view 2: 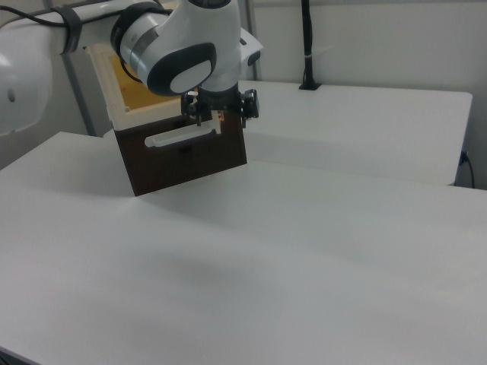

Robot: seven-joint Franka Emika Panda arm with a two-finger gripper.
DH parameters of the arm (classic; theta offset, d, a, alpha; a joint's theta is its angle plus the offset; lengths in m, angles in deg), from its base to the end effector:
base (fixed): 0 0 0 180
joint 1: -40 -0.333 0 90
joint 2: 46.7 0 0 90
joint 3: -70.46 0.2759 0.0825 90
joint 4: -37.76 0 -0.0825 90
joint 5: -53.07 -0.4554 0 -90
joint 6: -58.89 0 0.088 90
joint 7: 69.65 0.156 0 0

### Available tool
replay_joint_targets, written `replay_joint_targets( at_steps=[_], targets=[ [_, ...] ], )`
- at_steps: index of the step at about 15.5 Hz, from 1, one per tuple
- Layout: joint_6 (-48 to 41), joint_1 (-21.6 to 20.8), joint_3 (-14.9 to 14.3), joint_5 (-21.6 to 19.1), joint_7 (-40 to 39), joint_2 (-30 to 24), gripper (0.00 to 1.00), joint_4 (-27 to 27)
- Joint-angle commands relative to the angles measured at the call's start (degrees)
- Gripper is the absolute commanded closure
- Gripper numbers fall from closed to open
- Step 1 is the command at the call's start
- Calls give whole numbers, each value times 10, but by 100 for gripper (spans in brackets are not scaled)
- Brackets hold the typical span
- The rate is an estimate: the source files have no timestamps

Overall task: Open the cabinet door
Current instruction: 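Release the door and move the gripper away from it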

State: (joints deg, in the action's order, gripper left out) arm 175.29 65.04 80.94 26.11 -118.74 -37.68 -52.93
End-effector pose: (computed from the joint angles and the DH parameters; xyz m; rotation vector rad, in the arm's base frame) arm 0.7051 -0.1422 0.4868 -2.7319 -0.6201 -0.7119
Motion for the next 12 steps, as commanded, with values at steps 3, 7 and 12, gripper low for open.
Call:
replay_joint_targets(
  at_steps=[3, 7, 12],
  targets=[
    [-56, -2, -19, 64, 2, -27, 0, -9],
    [-148, 8, -43, 70, 8, -37, 0, 9],
    [-183, 6, -44, 88, 35, -58, 0, 10]
  ],
)
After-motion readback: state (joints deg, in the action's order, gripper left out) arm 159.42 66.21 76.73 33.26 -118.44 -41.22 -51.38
